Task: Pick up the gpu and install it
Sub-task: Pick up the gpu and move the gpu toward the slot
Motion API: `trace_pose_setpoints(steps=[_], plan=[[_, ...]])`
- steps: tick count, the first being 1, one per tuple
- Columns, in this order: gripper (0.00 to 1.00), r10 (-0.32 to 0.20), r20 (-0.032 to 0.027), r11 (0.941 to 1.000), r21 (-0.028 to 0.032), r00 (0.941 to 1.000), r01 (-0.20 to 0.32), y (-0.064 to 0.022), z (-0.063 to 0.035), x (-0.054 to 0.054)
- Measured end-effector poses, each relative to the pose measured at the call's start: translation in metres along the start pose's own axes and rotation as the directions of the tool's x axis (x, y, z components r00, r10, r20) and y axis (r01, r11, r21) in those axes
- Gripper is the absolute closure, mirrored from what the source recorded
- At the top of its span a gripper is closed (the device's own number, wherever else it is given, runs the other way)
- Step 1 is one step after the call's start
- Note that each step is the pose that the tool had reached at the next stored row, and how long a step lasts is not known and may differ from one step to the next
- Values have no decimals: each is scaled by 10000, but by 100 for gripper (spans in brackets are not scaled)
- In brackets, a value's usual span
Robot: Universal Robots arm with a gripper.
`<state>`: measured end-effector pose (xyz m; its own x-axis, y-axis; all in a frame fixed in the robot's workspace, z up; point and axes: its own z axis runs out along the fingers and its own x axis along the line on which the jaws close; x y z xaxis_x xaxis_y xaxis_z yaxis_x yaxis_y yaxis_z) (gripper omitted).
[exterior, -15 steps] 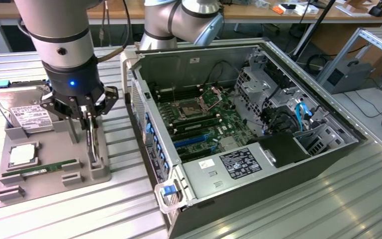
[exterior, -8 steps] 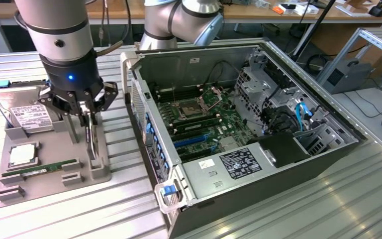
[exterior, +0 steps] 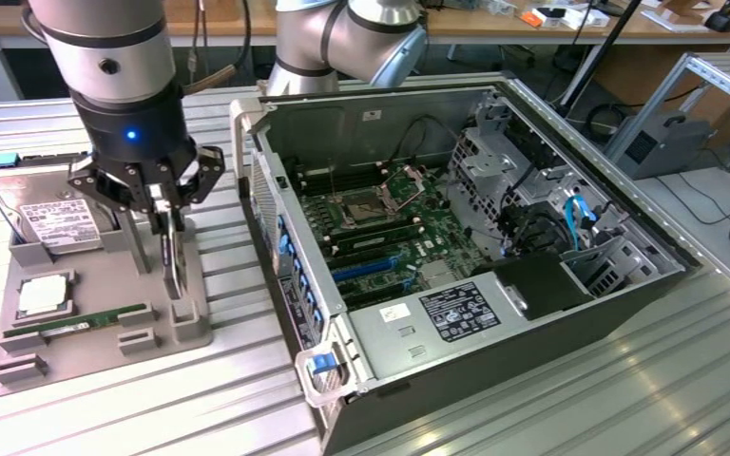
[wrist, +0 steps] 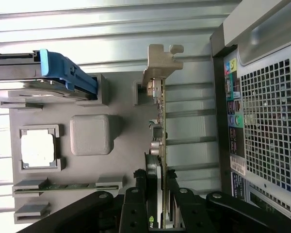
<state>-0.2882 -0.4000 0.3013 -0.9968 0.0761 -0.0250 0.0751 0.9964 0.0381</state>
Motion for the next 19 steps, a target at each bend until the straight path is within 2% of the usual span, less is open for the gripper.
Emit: trace_pose_setpoints(steps=[10, 19], plan=[[73, 0, 0, 10000, 0, 10000, 0, 5, -140, -4], [73, 0, -1, 10000, 1, 10000, 0, 8, -213, -5]])
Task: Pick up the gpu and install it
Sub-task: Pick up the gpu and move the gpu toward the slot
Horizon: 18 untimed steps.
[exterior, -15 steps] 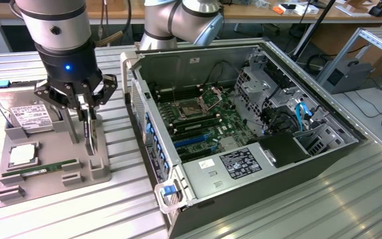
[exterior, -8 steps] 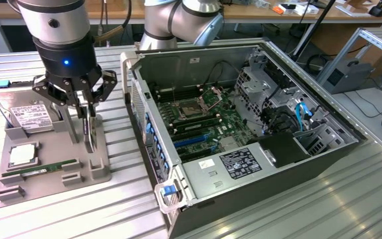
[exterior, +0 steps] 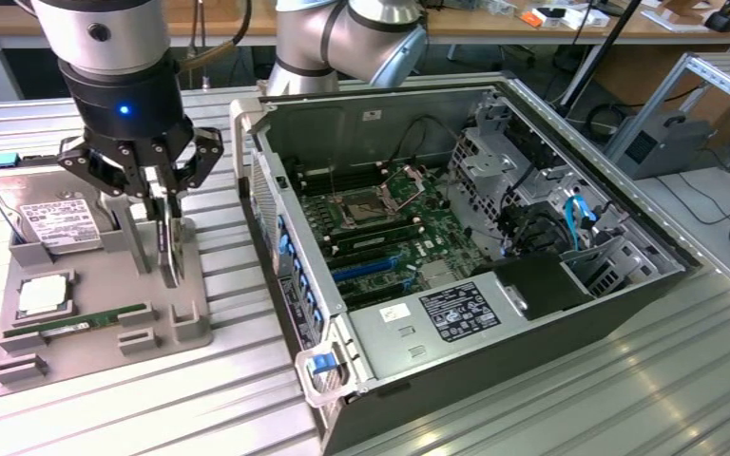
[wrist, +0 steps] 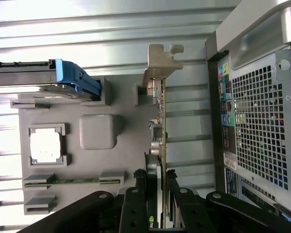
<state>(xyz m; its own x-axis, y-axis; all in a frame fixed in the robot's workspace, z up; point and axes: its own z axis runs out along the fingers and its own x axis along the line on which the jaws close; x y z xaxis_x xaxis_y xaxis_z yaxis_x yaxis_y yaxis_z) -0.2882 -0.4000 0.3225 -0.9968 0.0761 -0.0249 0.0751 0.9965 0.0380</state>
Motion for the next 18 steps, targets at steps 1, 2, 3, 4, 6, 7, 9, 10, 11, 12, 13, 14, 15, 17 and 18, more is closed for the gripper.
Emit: trace_pose_setpoints(steps=[1, 2, 3, 4, 6, 7, 9, 10, 11, 12, 13, 14, 15, 17, 18], plan=[[73, 0, 1, 10000, -1, 10000, 0, 0, -12, 0], [73, 0, 0, 10000, 0, 10000, 0, 1, -22, -1], [73, 0, 1, 10000, -1, 10000, 0, 1, -30, -1], [73, 0, 1, 10000, -1, 10000, 0, 2, -42, -1], [73, 0, 1, 10000, -1, 10000, 0, 2, -63, -1], [73, 0, 0, 10000, 0, 10000, 0, 3, -78, -2], [73, 0, 1, 10000, 0, 10000, 0, 4, -110, -3], [73, 0, 1, 10000, -1, 10000, 0, 4, -120, -3], [73, 0, 1, 10000, -1, 10000, 0, 5, -126, -3], [73, 0, 1, 10000, -1, 10000, 0, 5, -132, -3], [73, 0, 1, 10000, 0, 10000, 0, 5, -142, -4], [73, 0, 1, 10000, 0, 10000, 0, 6, -154, -4], [73, 0, 1, 10000, -1, 10000, 0, 6, -165, -4], [73, 0, 2, 10000, -1, 10000, 0, 7, -188, -5], [73, 0, 1, 10000, -1, 10000, 0, 8, -199, -5]])
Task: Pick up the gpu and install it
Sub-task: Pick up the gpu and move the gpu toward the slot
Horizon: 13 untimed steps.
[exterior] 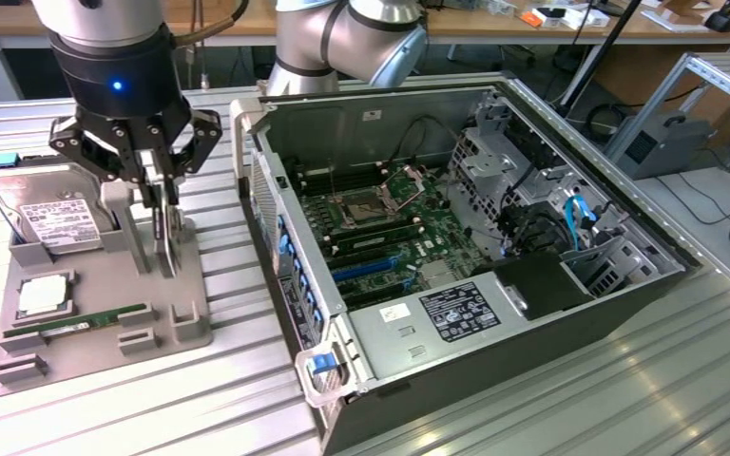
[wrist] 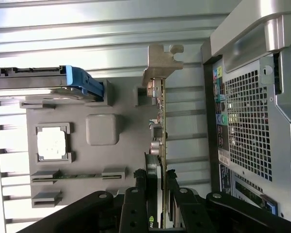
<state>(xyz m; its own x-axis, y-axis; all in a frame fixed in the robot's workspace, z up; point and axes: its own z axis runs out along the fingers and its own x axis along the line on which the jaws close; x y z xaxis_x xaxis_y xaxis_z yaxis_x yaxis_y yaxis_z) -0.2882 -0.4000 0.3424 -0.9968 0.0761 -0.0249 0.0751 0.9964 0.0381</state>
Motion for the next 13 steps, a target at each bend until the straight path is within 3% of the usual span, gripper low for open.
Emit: trace_pose_setpoints(steps=[13], plan=[[73, 0, 0, 10000, 0, 10000, 0, 4, -114, -3]])
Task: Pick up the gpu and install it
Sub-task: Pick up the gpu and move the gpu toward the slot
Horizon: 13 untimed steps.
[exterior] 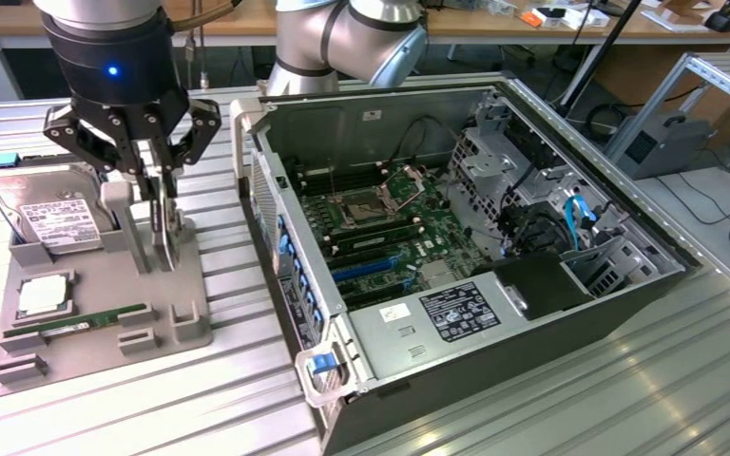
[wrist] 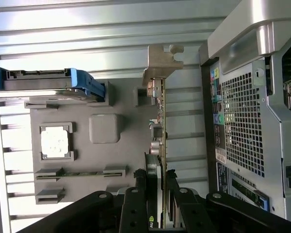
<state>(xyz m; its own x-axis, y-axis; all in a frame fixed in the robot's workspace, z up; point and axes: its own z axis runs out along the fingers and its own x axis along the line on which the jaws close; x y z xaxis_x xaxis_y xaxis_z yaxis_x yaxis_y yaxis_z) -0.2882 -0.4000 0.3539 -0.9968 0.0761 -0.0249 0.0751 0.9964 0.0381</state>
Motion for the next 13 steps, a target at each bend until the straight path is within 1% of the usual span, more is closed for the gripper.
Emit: trace_pose_setpoints(steps=[13], plan=[[73, 0, 0, 10000, 0, 10000, 0, 3, -86, -2]])
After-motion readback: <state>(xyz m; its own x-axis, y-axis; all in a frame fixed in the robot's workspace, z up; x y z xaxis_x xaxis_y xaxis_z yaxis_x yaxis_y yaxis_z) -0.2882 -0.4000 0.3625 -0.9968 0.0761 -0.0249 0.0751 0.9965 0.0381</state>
